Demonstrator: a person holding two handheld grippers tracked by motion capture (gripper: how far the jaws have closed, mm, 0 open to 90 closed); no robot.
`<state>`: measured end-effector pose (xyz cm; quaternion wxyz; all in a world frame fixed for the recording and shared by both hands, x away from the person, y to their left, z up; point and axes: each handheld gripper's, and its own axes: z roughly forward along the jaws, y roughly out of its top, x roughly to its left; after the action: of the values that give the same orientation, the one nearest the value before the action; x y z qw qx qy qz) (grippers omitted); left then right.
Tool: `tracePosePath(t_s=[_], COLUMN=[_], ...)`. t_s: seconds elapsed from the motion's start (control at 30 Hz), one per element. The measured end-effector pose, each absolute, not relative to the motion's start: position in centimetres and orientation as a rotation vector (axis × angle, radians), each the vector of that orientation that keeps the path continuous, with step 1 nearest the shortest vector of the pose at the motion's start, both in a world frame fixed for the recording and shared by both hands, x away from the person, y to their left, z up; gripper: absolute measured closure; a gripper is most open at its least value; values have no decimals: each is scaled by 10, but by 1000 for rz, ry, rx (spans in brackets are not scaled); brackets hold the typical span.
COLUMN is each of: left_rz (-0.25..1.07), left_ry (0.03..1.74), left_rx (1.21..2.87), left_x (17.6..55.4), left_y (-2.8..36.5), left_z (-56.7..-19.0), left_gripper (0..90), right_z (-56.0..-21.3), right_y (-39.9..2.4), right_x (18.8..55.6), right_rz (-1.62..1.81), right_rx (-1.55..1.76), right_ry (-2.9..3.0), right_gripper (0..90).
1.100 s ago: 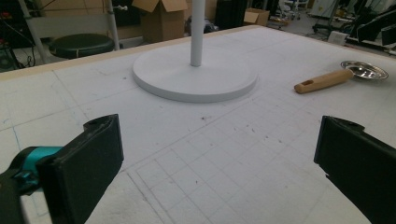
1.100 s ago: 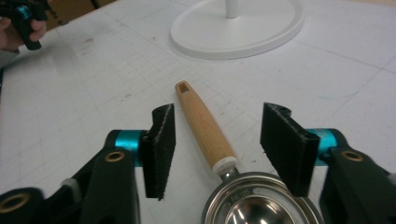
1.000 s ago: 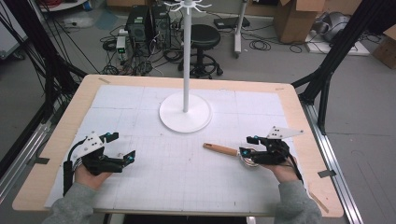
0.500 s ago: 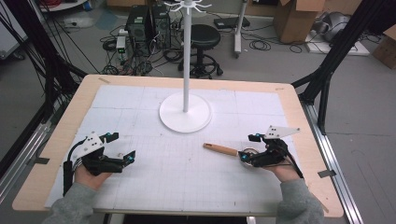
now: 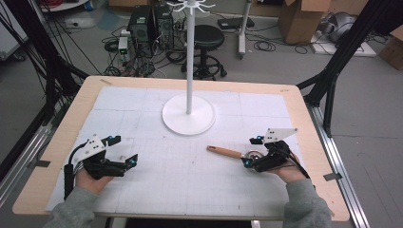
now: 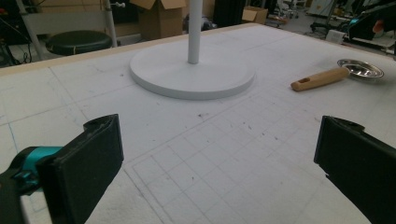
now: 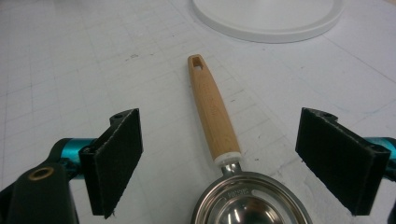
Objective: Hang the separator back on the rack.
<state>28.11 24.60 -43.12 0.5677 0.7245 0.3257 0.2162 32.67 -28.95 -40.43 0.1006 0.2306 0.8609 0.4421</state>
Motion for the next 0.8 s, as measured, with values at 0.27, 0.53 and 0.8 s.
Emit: tracePosePath(t_s=[0.27, 0.53, 0.8], left_rz=[510, 500, 510], left_ry=[770, 780, 785], left_rx=[1696, 1708, 1703], left_x=[281, 281, 278], left_y=[246, 245, 249], left_z=[-431, -432, -432], left_gripper=[18, 18, 18], right_z=[-404, -409, -413], right_y=[-287, -284, -275], right_x=[337, 349, 357], right_rz=[1228, 1187, 1122], right_rx=[613, 603, 570], right_ry=[2602, 2669, 2733], right_gripper=[144, 144, 146])
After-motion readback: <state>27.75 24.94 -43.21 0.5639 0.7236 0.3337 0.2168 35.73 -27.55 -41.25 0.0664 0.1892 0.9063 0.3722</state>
